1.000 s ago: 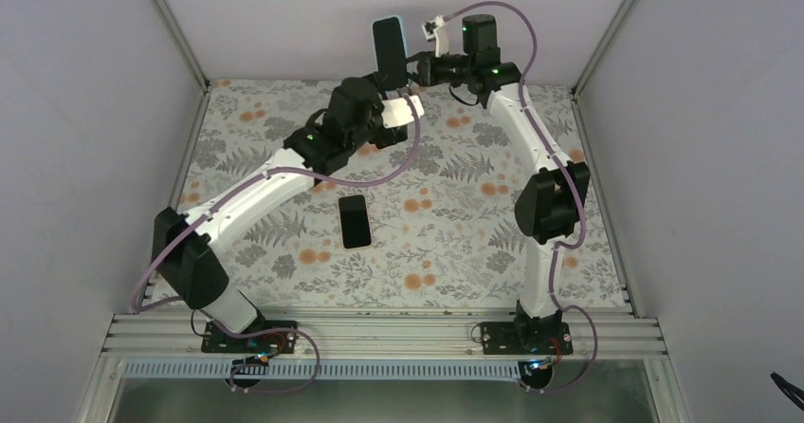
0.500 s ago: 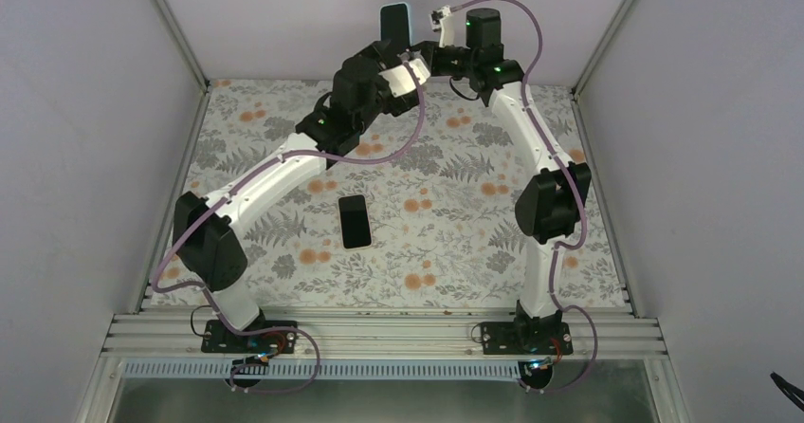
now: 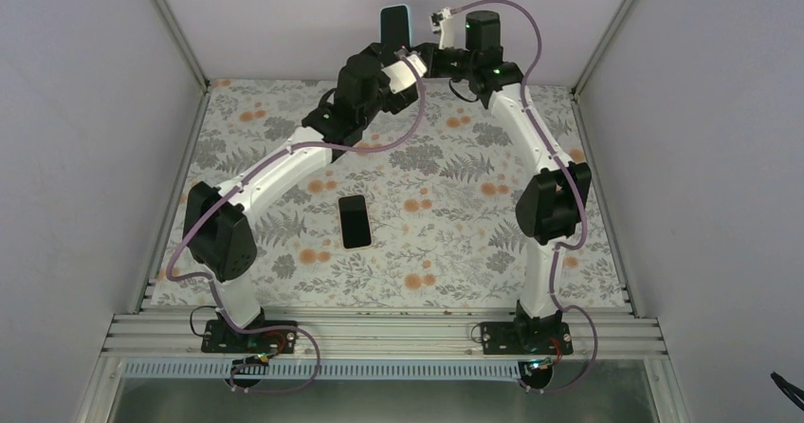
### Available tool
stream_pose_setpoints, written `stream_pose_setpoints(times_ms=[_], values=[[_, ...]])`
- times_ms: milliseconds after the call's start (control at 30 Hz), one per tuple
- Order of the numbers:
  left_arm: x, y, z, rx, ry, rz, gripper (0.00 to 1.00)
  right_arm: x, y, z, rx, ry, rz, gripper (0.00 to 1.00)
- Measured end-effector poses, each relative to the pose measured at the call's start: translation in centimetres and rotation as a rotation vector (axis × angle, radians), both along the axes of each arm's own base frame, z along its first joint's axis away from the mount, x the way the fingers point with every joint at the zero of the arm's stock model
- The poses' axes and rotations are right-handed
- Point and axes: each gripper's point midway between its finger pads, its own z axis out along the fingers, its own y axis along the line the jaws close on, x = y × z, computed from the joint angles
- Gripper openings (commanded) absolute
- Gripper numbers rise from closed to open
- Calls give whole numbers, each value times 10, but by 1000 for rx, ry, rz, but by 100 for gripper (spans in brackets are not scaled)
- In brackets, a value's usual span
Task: Take the phone out of the phone case
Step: Remove the phone case from the phone.
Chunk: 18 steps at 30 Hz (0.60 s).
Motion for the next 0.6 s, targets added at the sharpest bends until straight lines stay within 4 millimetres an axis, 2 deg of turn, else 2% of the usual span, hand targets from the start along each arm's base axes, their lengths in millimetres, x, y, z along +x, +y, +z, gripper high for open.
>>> stream_pose_setpoints(times_ms=[167,400,533,600], values=[[9,13,-1,-25,16,18,95,0,0,-2,0,-3,-2,3],[9,14,-6,-28,25,22,94,0,0,-5,-1,4,0,3],[10,15,-7,-34,20,29,86,0,0,-4,2,0,-1,3],[11,15,-9,-41,9,42,85,1,0,-3,4,-7,-3,3]])
